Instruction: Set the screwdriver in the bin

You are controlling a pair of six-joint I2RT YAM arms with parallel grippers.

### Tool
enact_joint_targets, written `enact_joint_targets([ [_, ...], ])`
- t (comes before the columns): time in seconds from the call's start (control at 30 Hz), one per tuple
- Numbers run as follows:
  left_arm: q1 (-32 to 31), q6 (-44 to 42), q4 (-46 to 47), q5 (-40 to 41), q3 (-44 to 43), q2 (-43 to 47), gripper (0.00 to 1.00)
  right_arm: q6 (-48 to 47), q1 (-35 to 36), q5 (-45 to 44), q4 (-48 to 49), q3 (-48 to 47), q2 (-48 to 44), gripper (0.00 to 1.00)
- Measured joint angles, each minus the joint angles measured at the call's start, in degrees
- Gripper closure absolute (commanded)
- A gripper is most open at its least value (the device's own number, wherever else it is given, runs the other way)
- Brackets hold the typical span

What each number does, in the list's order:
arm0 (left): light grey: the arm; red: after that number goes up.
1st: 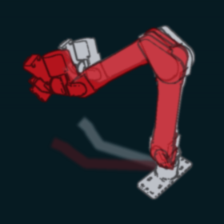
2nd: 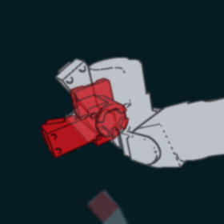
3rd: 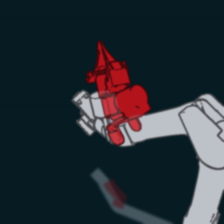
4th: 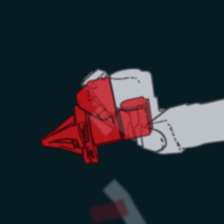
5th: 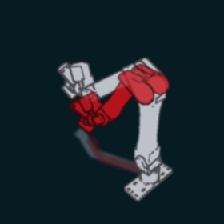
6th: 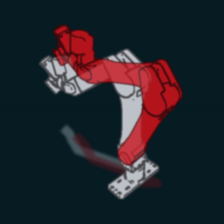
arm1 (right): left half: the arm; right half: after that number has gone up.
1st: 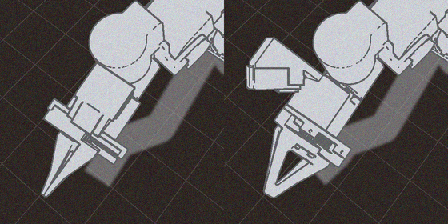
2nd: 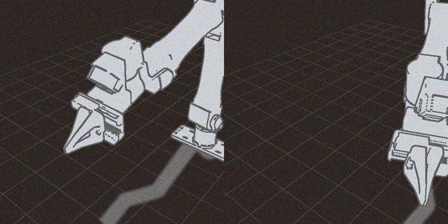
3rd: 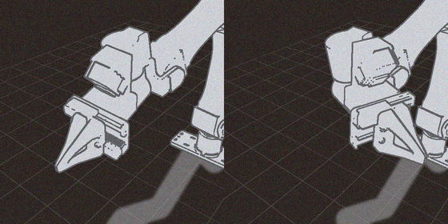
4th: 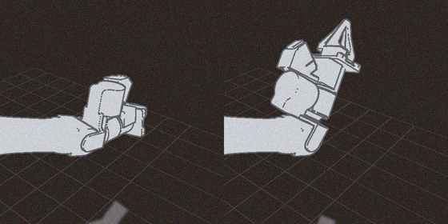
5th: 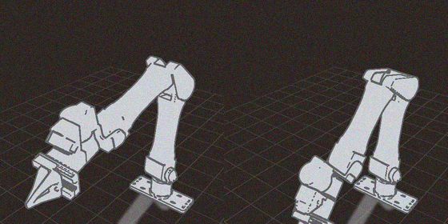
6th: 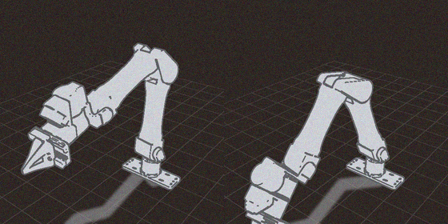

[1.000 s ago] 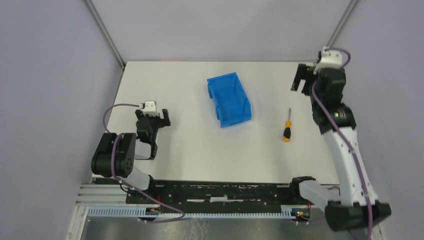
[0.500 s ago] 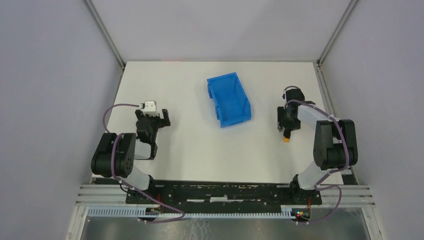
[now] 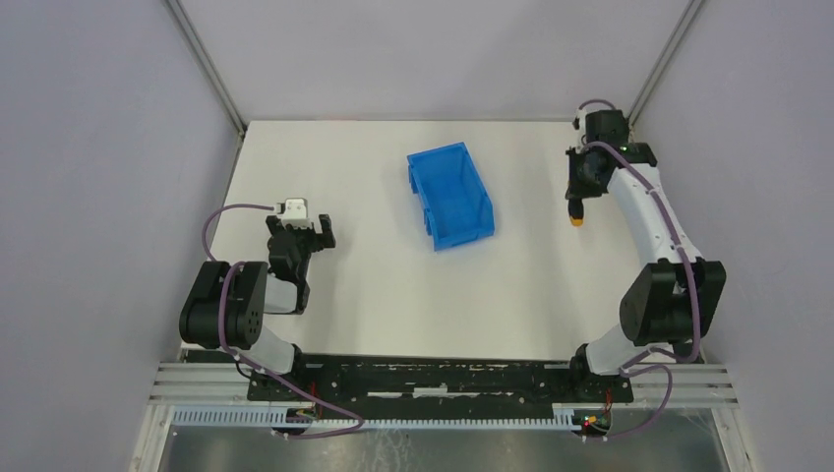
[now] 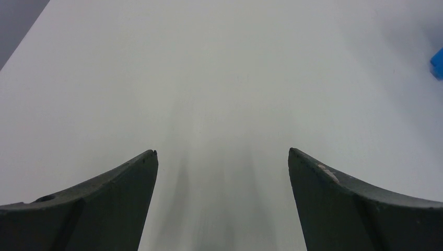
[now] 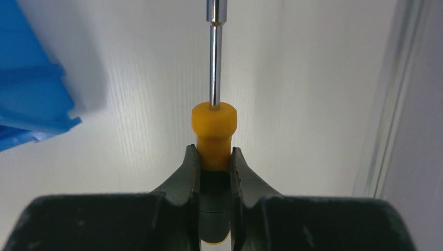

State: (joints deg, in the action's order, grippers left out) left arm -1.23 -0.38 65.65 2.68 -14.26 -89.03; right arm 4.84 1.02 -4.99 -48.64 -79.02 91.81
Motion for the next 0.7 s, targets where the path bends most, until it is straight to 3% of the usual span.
enact_joint_targets([
  [0.1, 0.0, 0.0, 0.0, 0.0, 0.0, 0.0, 0.00, -0.2, 0.0, -0.1, -3.5, -8.9, -2.9, 1.00],
  [0.3, 0.0, 0.0, 0.0, 0.0, 0.0, 0.0, 0.00, 1.3, 3.0, -0.7, -6.4, -15.8, -4.1, 1.00],
  [0.53, 0.0, 0.0, 0.0, 0.0, 0.0, 0.0, 0.00, 2.2, 26.7, -1.6, -0.7, -28.3, 9.5, 1.00],
  [0.7, 0.0, 0.0, 0.0, 0.0, 0.0, 0.0, 0.00, 1.1, 34.5, -2.1, 4.0, -33.0, 18.9, 1.00],
])
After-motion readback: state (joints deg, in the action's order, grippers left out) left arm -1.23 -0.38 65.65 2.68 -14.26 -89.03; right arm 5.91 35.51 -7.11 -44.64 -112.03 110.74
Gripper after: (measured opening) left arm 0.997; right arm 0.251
